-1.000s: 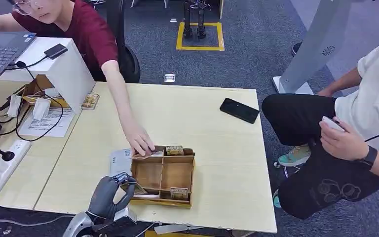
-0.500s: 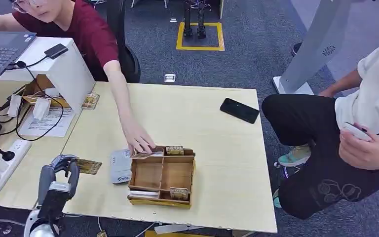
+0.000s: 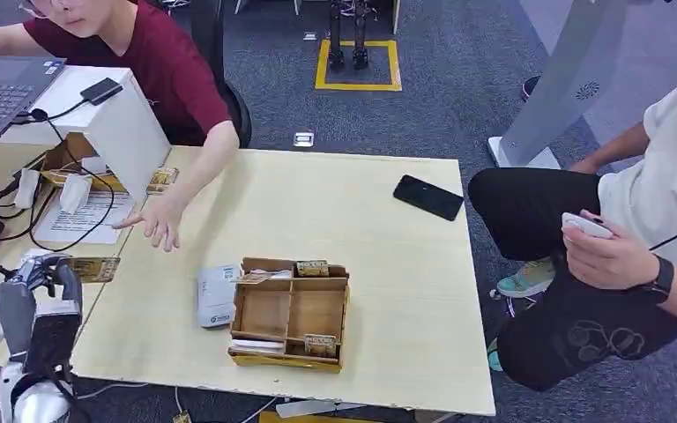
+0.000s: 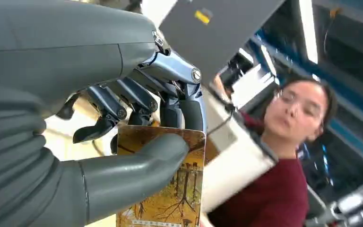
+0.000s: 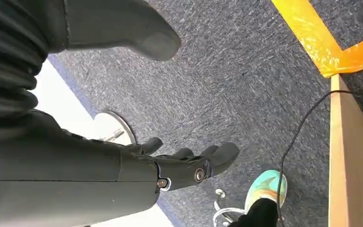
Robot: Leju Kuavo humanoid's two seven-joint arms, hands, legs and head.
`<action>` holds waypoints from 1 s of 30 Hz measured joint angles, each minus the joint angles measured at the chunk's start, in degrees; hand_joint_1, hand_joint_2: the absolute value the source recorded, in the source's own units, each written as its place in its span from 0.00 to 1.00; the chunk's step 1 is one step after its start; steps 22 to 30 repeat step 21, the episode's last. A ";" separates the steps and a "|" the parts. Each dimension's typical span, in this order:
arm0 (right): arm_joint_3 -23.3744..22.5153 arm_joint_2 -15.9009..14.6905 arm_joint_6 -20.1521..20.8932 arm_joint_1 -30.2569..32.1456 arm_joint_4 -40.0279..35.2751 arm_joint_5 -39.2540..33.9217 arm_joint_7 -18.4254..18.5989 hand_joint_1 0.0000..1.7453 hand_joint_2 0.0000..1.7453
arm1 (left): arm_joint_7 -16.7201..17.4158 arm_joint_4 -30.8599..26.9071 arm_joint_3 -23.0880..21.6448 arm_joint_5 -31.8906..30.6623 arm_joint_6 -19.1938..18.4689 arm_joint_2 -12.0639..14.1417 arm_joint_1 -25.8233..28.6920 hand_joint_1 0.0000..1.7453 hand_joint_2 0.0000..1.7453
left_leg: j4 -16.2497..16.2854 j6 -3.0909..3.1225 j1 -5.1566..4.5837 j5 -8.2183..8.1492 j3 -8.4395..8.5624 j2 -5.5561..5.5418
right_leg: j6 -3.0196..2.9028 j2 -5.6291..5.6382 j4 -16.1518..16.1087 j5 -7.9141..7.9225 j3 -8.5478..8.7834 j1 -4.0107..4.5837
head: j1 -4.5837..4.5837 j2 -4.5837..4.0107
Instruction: Pass the card to the sensor for recognition and then transmit it.
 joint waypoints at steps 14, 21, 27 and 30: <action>0.00 0.17 -0.04 0.03 0.00 0.09 0.04 0.00 1.00 | 0.53 4.48 0.00 -0.48 0.61 -0.04 -3.62 1.00 1.00 | 0.00 -0.04 0.00 0.02 -0.03 0.02 | 0.00 0.03 0.00 0.00 -0.05 0.00 | -0.02 0.00; 0.00 0.17 -0.04 0.11 0.00 0.26 0.35 0.00 1.00 | 0.53 5.09 0.00 -0.48 0.64 -0.37 -3.63 1.00 1.00 | 0.00 -0.04 0.00 0.02 -0.02 0.02 | 0.00 0.03 0.00 0.00 -0.05 0.00 | 0.00 0.00; 0.00 0.17 -0.04 0.11 0.00 0.26 0.35 0.00 1.00 | 0.53 5.09 0.00 -0.48 0.64 -0.37 -3.63 1.00 1.00 | 0.00 -0.04 0.00 0.02 -0.02 0.02 | 0.00 0.03 0.00 0.00 -0.05 0.00 | 0.00 0.00; 0.00 0.17 -0.04 0.11 0.00 0.26 0.35 0.00 1.00 | 0.53 5.09 0.00 -0.48 0.64 -0.37 -3.63 1.00 1.00 | 0.00 -0.04 0.00 0.02 -0.02 0.02 | 0.00 0.03 0.00 0.00 -0.05 0.00 | 0.00 0.00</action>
